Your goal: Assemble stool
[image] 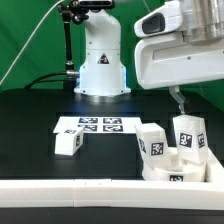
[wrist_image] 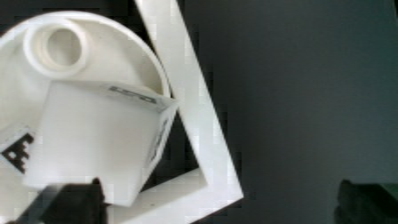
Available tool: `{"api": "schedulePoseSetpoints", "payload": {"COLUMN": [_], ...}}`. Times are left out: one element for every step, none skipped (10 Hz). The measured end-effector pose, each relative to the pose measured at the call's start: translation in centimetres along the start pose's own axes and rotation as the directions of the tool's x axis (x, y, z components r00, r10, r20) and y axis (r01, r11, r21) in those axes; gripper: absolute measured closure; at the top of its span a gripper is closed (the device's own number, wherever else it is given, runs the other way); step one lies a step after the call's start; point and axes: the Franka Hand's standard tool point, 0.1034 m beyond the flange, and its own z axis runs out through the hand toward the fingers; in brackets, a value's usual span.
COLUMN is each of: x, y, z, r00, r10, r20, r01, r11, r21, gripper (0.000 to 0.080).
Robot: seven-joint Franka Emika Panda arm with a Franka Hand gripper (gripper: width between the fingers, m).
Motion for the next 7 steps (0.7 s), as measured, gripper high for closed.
{"api": "schedulePoseSetpoints", "payload": {"x": [0.0,0.2,0.4,0.3,0.4,0.5,0.5], "y": [0.1,0.3,0.5,0.5,0.7,0.8,1.5], "z": [0.0,0.0,0.2,0.3,0.3,0.4,0.7], "r00": [0.997,0.977,0.92,0.862,0.801,0.726,0.698], "r10": [-0.079,-0.211,-0.391,-0.507,-0.598,-0.687,-0.715], "r20": [0.0,-0.012,-0.027,-0.019,-0.009,-0.009,-0.029], "r01": [0.079,0.211,0.39,0.505,0.596,0.684,0.709], "r11": [0.997,0.977,0.92,0.861,0.8,0.724,0.697], "r21": [-0.002,-0.013,-0.04,-0.056,-0.069,-0.086,-0.109], "gripper": [0.0151,0.0151,0.0151,0.0151,0.0151,0.0151,0.0151]}}
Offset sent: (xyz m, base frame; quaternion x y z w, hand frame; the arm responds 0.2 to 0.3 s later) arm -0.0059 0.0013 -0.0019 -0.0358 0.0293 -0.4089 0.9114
